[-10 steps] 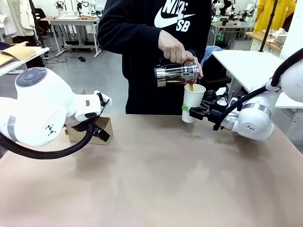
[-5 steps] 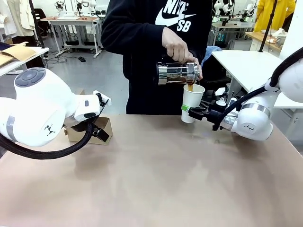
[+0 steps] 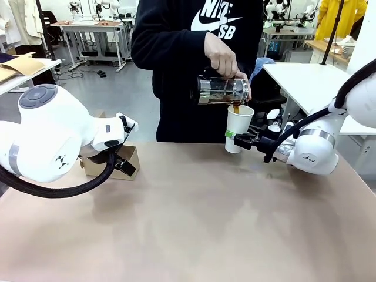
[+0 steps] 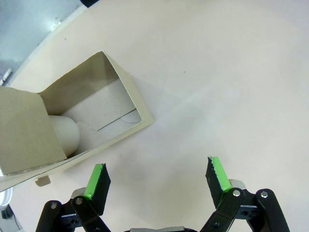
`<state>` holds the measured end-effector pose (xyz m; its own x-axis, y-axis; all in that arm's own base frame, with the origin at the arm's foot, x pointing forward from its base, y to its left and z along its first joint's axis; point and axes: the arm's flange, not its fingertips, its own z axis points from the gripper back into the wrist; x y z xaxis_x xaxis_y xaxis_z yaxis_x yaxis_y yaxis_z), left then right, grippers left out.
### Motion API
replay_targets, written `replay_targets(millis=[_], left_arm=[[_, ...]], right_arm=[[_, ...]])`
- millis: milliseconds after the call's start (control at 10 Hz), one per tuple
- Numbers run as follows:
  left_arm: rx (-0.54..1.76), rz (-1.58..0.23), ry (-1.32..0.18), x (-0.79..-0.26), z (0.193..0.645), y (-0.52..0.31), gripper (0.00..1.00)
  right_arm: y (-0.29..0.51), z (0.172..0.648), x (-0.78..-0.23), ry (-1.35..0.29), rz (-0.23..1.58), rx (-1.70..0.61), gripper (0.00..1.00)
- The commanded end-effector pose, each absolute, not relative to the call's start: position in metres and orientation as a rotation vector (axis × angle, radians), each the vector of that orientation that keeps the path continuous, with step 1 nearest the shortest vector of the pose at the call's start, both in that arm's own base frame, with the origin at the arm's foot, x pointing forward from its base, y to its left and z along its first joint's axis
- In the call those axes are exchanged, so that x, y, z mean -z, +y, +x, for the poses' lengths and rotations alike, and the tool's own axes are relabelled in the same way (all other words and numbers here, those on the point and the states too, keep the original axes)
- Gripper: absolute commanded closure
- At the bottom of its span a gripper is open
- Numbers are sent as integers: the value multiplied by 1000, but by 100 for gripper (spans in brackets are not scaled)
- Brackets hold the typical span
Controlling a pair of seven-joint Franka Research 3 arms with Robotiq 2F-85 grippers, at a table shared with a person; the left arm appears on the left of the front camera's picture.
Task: Pour a drink into a cup and package it in a carrier.
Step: When a person places the Paper Cup Lid on the 600 ml Paper Cup , lift the 600 ml Paper Cup.
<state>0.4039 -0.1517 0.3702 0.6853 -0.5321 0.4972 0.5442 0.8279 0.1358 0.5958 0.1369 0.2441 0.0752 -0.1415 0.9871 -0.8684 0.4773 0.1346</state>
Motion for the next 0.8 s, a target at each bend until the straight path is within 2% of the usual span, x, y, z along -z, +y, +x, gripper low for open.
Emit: replay_targets(millis=[0, 700], left_arm=[[604, -25, -550, -370, 404, -152, 0], [604, -25, -550, -370, 404, -152, 0]], right_arm=[[137, 594, -247, -1420, 961, -688, 20], [137, 594, -247, -1420, 961, -688, 20]])
